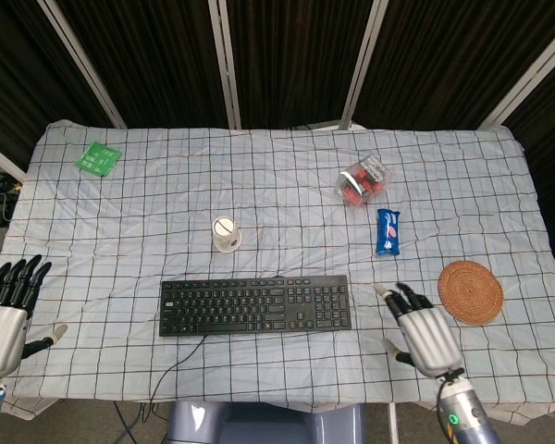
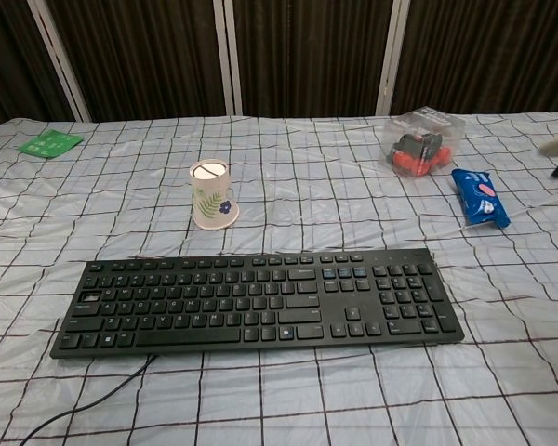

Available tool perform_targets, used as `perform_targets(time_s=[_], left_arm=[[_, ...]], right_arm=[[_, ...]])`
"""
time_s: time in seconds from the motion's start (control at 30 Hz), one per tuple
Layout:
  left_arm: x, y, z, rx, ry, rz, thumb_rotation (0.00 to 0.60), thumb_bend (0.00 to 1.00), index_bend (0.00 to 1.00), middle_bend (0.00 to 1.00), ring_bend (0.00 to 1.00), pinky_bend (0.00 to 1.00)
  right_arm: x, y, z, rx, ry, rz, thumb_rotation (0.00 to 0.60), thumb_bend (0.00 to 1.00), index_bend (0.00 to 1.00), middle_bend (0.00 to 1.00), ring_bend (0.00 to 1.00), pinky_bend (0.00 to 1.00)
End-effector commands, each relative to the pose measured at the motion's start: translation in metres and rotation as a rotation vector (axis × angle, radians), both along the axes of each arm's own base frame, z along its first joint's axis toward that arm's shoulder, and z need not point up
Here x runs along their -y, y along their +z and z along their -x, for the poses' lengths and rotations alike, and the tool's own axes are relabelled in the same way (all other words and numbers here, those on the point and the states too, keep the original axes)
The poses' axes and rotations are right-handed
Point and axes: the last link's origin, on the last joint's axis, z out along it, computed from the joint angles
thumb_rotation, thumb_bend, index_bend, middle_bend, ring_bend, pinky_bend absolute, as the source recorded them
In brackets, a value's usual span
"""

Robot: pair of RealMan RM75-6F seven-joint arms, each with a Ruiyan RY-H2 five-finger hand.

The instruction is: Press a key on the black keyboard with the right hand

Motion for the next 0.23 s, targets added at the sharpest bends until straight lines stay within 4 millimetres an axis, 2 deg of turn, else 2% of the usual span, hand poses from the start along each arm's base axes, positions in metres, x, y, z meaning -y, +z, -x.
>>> perform_targets(time_s=[0.03,0.23], left_arm=[[0.002,-0.001,0.000,-0.018,-0.004,0.011,0.600,0.07,0.00,0.00,0.00,0.00],[0.005,-0.002,-0.002,-0.026,-0.010,0.019,0.600,0.07,0.00,0.00,0.00,0.00]], right_arm=[[-0.022,0.040,0.046,-0.064,-0.075,0.114,0.600,0.03,0.00,0.00,0.00,0.07],[-0.027,0.060,0.068,-0.056,-0.086,0.218,0.600,0.03,0.00,0.00,0.00,0.00]])
